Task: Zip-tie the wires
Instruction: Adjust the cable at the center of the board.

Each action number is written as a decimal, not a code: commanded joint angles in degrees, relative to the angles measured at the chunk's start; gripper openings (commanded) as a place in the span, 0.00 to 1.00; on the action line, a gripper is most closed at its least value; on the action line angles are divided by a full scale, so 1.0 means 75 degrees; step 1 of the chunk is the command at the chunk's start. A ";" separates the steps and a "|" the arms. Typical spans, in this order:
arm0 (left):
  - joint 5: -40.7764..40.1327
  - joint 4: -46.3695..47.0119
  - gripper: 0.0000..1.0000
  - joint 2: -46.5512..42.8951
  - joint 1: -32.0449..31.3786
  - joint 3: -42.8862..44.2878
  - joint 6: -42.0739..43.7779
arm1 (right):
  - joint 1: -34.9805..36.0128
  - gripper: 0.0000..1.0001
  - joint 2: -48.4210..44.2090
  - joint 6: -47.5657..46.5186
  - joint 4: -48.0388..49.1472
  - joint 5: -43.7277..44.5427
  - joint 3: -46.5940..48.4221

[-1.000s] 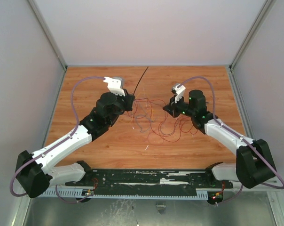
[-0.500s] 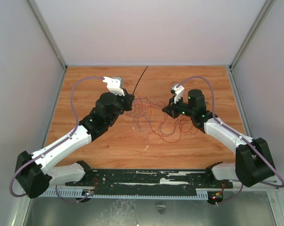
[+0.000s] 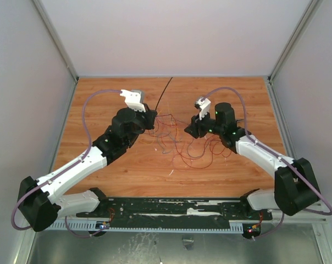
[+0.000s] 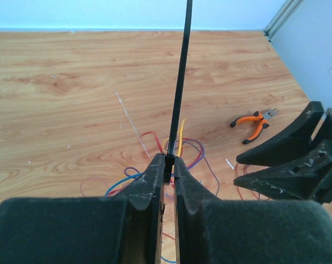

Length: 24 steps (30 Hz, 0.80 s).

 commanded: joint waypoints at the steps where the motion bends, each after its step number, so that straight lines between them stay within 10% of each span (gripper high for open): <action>1: -0.0099 0.0130 0.00 -0.0173 0.0069 -0.0005 0.0030 | 0.0016 0.43 -0.0616 -0.0290 -0.0297 0.0240 -0.0134; 24: 0.0393 0.0189 0.00 -0.0194 0.0081 0.0057 0.0142 | -0.0054 0.53 0.2124 -0.0062 0.1133 0.0370 0.1715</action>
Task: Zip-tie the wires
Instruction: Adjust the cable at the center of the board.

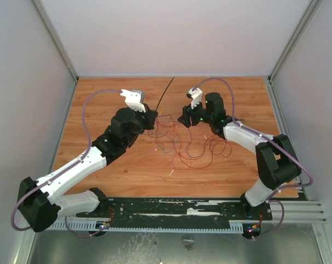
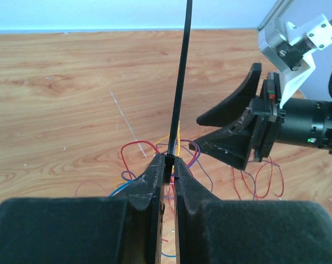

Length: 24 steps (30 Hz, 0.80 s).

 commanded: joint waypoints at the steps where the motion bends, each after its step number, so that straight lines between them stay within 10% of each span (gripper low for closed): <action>1: 0.0191 0.0185 0.00 -0.0145 0.0049 0.0059 0.0091 | -0.0038 0.53 0.0295 0.0107 0.0513 -0.0041 0.0407; 24: 0.0204 0.0221 0.00 -0.0136 0.0041 0.0057 0.0051 | 0.0213 0.50 0.1208 -0.0075 0.0444 -0.1191 0.0947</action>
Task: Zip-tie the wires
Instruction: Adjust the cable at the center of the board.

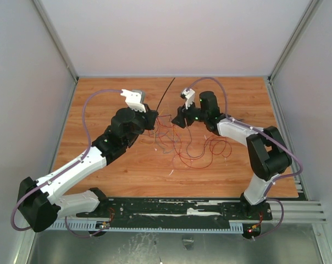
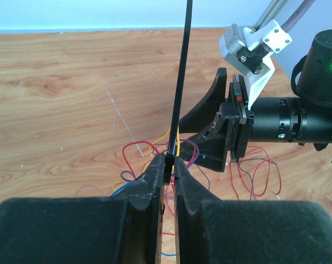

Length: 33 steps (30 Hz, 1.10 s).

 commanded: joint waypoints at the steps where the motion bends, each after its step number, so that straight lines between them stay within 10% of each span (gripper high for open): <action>1: 0.0064 0.0218 0.00 -0.0136 0.0045 0.0051 0.0053 | 0.0096 0.49 0.0204 -0.0069 0.0143 -0.0216 0.0375; 14: 0.0051 0.0218 0.00 -0.0141 0.0046 0.0039 0.0053 | 0.0183 0.30 0.0469 -0.0183 0.0003 -0.0342 0.0531; 21: -0.0030 0.0218 0.00 -0.0127 0.0049 -0.0013 0.0044 | 0.0182 0.00 0.0402 -0.0246 -0.0016 -0.0393 0.0415; 33: -0.0252 0.0183 0.00 -0.0164 0.0083 -0.0112 0.0010 | -0.0380 0.00 -0.1079 0.0042 -0.0039 0.0588 -0.0837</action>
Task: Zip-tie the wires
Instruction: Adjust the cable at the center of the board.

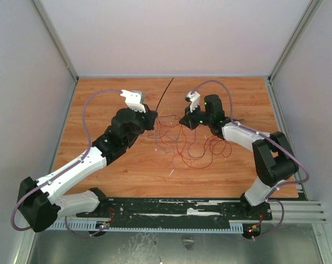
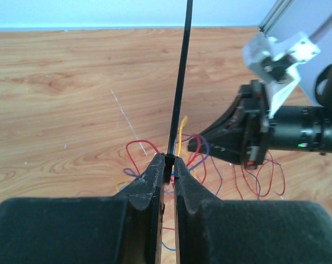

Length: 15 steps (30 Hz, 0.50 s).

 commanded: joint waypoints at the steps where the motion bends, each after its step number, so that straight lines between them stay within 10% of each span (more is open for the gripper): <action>1: -0.0151 0.0186 0.00 -0.0152 0.0087 -0.0081 0.0004 | -0.0366 0.00 -0.0848 0.0141 0.0041 0.0388 -0.0449; 15: -0.0268 0.0174 0.00 -0.0206 0.0167 -0.0122 -0.0040 | -0.1109 0.00 -0.2077 -0.0083 -0.0938 0.0983 -0.0914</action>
